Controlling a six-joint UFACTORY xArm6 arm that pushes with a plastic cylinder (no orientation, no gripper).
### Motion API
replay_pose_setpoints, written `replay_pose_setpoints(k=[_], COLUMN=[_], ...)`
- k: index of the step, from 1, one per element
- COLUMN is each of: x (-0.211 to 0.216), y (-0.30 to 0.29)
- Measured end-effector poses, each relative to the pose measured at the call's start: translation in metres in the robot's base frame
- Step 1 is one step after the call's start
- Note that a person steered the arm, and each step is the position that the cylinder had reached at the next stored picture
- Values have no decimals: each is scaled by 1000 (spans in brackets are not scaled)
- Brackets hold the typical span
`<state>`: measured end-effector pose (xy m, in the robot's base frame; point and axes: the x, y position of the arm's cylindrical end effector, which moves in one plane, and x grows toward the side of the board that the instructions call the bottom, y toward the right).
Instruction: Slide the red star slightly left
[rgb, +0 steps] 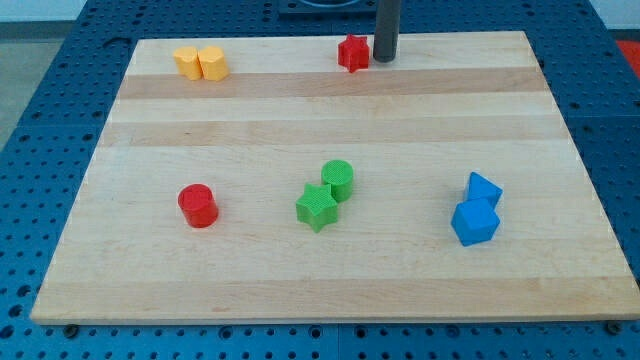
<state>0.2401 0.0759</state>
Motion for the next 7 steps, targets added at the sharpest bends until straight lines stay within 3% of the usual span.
replay_pose_setpoints(k=[7], x=[4], y=[-54])
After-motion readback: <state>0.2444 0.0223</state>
